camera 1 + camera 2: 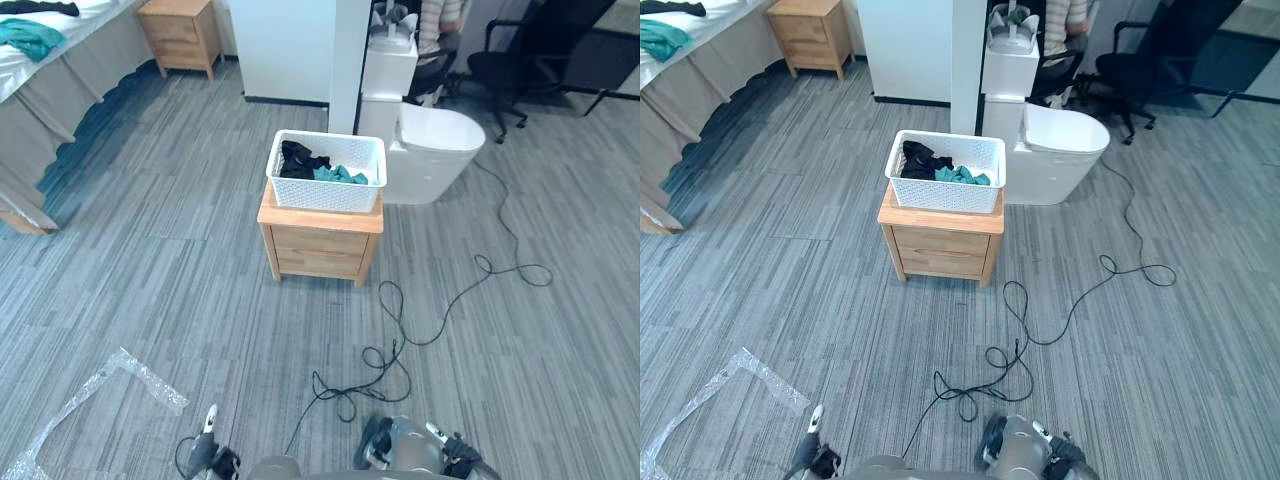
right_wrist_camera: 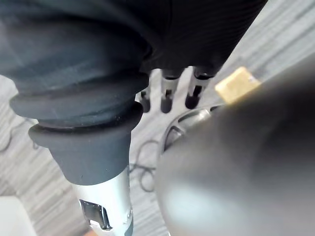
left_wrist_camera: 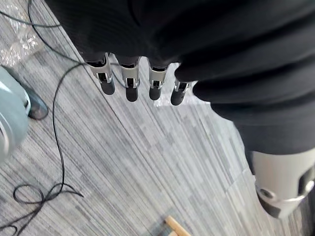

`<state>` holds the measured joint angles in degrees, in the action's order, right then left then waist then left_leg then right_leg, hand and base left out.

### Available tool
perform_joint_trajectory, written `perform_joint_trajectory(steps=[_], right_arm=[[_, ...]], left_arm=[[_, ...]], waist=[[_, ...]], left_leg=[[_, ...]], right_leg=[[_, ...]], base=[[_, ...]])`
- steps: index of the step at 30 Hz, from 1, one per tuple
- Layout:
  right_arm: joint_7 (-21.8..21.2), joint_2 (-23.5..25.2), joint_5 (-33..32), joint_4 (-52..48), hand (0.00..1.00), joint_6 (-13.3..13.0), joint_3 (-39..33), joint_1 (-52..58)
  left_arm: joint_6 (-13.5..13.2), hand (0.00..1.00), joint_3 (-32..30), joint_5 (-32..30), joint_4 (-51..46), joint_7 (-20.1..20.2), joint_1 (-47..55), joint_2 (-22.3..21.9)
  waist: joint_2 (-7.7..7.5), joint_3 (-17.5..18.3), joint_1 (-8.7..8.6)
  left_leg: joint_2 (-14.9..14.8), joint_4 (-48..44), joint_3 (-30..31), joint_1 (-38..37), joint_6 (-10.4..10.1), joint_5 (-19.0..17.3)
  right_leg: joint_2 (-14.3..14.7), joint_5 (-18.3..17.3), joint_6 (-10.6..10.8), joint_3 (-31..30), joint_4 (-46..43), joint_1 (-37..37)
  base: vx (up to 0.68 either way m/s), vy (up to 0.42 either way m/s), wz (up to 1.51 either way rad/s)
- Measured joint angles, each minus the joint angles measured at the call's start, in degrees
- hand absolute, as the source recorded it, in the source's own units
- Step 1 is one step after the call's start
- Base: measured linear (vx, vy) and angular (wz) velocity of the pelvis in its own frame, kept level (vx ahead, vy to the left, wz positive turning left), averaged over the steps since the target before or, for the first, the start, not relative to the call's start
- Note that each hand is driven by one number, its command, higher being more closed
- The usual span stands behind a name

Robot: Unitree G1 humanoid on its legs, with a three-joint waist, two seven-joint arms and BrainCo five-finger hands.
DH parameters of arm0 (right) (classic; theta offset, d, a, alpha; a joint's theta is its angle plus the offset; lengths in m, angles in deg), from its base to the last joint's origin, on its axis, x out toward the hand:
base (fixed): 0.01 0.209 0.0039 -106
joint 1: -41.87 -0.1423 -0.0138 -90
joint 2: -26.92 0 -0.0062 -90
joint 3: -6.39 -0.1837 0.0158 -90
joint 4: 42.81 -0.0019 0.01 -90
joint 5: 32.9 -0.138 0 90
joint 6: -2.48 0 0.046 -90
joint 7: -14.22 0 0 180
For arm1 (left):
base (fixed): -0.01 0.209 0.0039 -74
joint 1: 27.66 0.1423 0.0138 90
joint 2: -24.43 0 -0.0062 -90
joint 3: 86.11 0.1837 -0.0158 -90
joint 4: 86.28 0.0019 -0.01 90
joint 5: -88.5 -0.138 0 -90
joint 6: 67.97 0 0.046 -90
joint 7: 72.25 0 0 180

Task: Pick up the laundry basket with both hands and put the clothes into the washing machine.

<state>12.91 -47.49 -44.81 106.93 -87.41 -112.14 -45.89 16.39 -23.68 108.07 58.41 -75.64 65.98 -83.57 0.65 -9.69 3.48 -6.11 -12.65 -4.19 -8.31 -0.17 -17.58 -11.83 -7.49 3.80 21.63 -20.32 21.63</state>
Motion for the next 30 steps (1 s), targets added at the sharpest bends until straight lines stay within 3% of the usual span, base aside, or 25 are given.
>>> perform_joint_trajectory(steps=[1,2,3,4,5,6,7,8,10,12,13,16,17,18,19,20,22,23,25,27,30], right_arm=[[0.0,0.2,-0.2,0.0,0.00,0.1,-0.3,0.0],[-0.1,0.9,-0.4,-0.1,0.00,0.1,-0.1,0.2],[-0.1,1.3,-0.7,0.0,0.00,0.1,-0.3,0.4],[-0.2,0.9,-1.0,0.1,0.00,0.0,-0.7,0.4],[-0.2,0.2,-0.9,0.1,0.00,0.0,-1.4,0.3],[-0.1,-0.2,-0.9,0.0,0.00,0.0,-1.8,0.3],[-0.1,-0.6,-0.9,0.1,0.00,0.0,-1.9,0.4],[0.1,-1.0,-0.9,0.8,0.00,0.1,-2.0,0.4],[0.1,-1.0,-0.9,2.8,0.00,0.3,-1.8,0.3],[0.1,-0.6,-1.0,4.4,0.00,0.4,-1.7,0.4],[0.1,-0.6,-1.0,4.4,0.00,0.4,-1.7,0.4],[0.2,-0.6,-1.8,3.6,0.00,0.2,-1.7,0.0],[0.5,-0.6,-2.4,2.3,0.00,0.1,-1.8,0.0],[0.6,-0.6,-2.9,1.8,0.00,0.0,-1.8,0.2],[1.3,-0.9,-3.5,1.5,0.00,-0.2,-1.7,0.5],[1.6,-0.7,-3.7,1.3,0.00,-0.4,-1.3,0.1],[1.8,1.2,-3.8,-1.2,0.00,-0.5,0.6,-0.6],[2.3,1.7,-3.8,-3.5,0.00,-0.6,1.5,-0.9],[2.3,1.8,-3.9,-7.4,0.00,-1.0,3.1,-0.8],[2.5,2.0,-4.3,-16.0,0.00,-1.4,7.2,-0.8],[3.9,2.3,-5.6,-25.8,0.00,-1.5,10.5,0.0]], left_arm=[[-0.1,0.00,-0.1,0.0,0.1,-0.4,-0.2,-0.1],[-0.2,0.00,-0.3,0.0,0.0,-0.4,0.4,0.1],[-0.3,0.00,-0.5,-0.1,0.0,-0.5,0.4,0.1],[-0.3,0.00,-1.4,-0.1,0.1,-0.4,0.4,-0.8],[-0.4,0.00,-3.2,-0.1,0.1,-0.4,0.4,-2.7],[-0.3,0.00,-4.0,0.0,0.5,-0.3,0.4,-3.1],[0.0,0.00,-5.3,0.0,0.9,-0.4,0.8,-3.2],[0.1,0.00,-5.9,0.1,1.0,-0.5,1.6,-3.1],[0.2,0.00,-5.5,0.0,1.5,-0.3,2.6,-2.4],[0.2,0.00,-2.6,0.0,1.4,0.2,2.9,-1.7],[0.1,0.00,-1.9,0.1,1.2,0.3,3.0,-1.7],[0.1,0.00,1.1,0.3,-2.3,0.6,2.8,-1.3],[0.1,0.00,2.4,1.3,-4.9,0.4,2.8,-1.3],[0.0,0.00,3.0,1.5,-6.5,0.4,2.9,-1.3],[-0.3,0.00,3.6,2.6,-9.7,0.4,3.2,-1.3],[-0.7,0.00,3.6,3.4,-11.7,0.1,3.6,-0.6],[-2.1,0.00,5.0,5.0,-16.1,-0.5,3.1,1.6],[-2.2,0.00,4.9,5.2,-17.0,-0.6,2.9,1.9],[-2.3,0.00,4.9,5.8,-18.8,-0.8,4.0,1.3],[-2.3,0.00,4.9,6.3,-21.5,-0.9,6.3,1.4],[-2.3,0.00,3.9,7.0,-26.3,-2.4,8.3,2.6]], waist=[[-0.05,0.0,-0.67],[-1.16,0.7,-1.66],[-1.47,0.9,-1.77],[-0.24,1.8,-2.37],[1.92,2.4,-2.32],[3.04,2.2,-2.26],[3.55,1.7,-1.96],[4.27,1.3,-0.90],[2.66,0.1,-0.58],[0.65,-0.3,-0.54],[0.63,-0.3,-0.45],[0.41,-0.5,0.59],[0.51,-0.5,0.47],[0.53,-0.5,0.51],[0.63,-0.4,0.69],[0.12,-0.4,0.81],[-3.10,-0.4,0.64],[-3.43,-0.5,1.29],[-2.97,-0.5,2.06],[-2.38,-0.4,1.67],[-2.16,-0.5,1.46]], left_leg=[[-0.9,1.7,1.2,-2.9,-1.1,-0.7],[-1.3,1.8,2.8,-5.5,-1.8,-1.3],[-1.5,0.5,3.4,-6.1,-2.0,-1.4],[-4.2,-6.5,5.5,-4.0,-2.1,-1.1],[-7.1,-18.9,6.8,1.9,-2.4,2.2],[-8.5,-26.1,7.7,5.2,-2.3,5.7],[-10.5,-35.8,8.4,10.2,-2.0,13.8],[-12.9,-47.6,7.2,15.1,-2.4,13.4],[-12.8,-54.5,3.6,19.4,-2.5,10.2],[-10.9,-48.6,-1.1,24.2,-3.6,7.6],[-10.4,-45.1,-1.9,25.1,-3.9,7.2],[-6.6,-21.9,-3.2,26.6,-4.1,7.5],[-4.2,-12.5,-0.8,26.3,-5.0,8.8],[-3.1,-8.5,0.7,26.0,-5.1,9.9],[-1.3,-3.5,4.1,24.8,-4.8,16.2],[0.1,-3.4,4.8,24.0,-3.4,19.5],[2.3,-4.5,3.9,24.6,-2.1,17.4],[2.6,-7.6,2.9,25.0,-1.3,15.0],[2.5,-10.9,1.3,24.6,-0.6,11.0],[2.4,-12.2,-1.4,22.9,0.1,7.3],[1.6,-11.7,-4.2,18.5,1.5,5.8]], right_leg=[[0.0,3.1,0.8,-4.1,4.3,0.0],[-0.4,4.0,1.3,-8.0,3.5,-0.3],[0.1,7.4,0.6,-9.1,1.0,-0.1],[1.9,7.2,0.0,-8.4,-3.0,-0.4],[4.1,5.6,-1.8,-6.9,-4.6,-1.5],[5.1,4.3,-2.8,-6.1,-4.5,-2.7],[7.0,2.8,-4.2,-5.5,-4.0,-4.9],[9.5,1.9,-5.7,-5.5,-2.3,-8.6],[10.7,1.6,-6.2,-5.8,3.3,-16.6],[10.7,1.6,-6.1,-5.6,10.4,-24.7],[10.9,1.6,-6.1,-5.6,11.6,-25.9],[10.5,0.8,-4.7,-5.6,14.9,-29.6],[10.2,-0.4,-3.4,-5.2,15.0,-30.8],[10.1,-1.1,-2.8,-5.0,14.9,-31.5],[9.9,-2.9,-1.6,-5.3,14.1,-32.4],[8.9,-4.3,-0.4,-6.1,13.0,-32.7],[6.4,-4.7,-0.1,-6.4,11.5,-32.1],[5.5,-4.6,-0.1,-7.6,10.5,-32.2],[4.5,-4.9,0.3,-9.5,7.3,-31.6],[1.7,-5.1,1.5,-12.1,-10.4,-23.0],[-1.4,-5.6,1.7,-10.3,-21.6,-16.3]], base=[[0.62,-0.355,0.68],[0.65,-0.406,0.69],[0.66,-0.457,0.72],[0.65,-0.472,0.51],[0.62,-0.462,0.44],[0.61,-0.432,0.13],[0.60,-0.372,-0.25],[0.70,-0.388,-0.41],[0.56,-0.270,-0.20],[0.60,-0.238,0.08],[0.45,-0.135,-0.03],[0.38,0.025,-0.13],[0.37,0.127,0.12],[0.37,0.190,0.14],[0.29,0.183,0.01],[0.33,0.202,0.09],[0.36,0.185,0.08],[0.32,0.171,-0.18],[0.25,0.196,-0.53],[0.22,0.213,-0.63],[0.21,0.128,-0.35]])
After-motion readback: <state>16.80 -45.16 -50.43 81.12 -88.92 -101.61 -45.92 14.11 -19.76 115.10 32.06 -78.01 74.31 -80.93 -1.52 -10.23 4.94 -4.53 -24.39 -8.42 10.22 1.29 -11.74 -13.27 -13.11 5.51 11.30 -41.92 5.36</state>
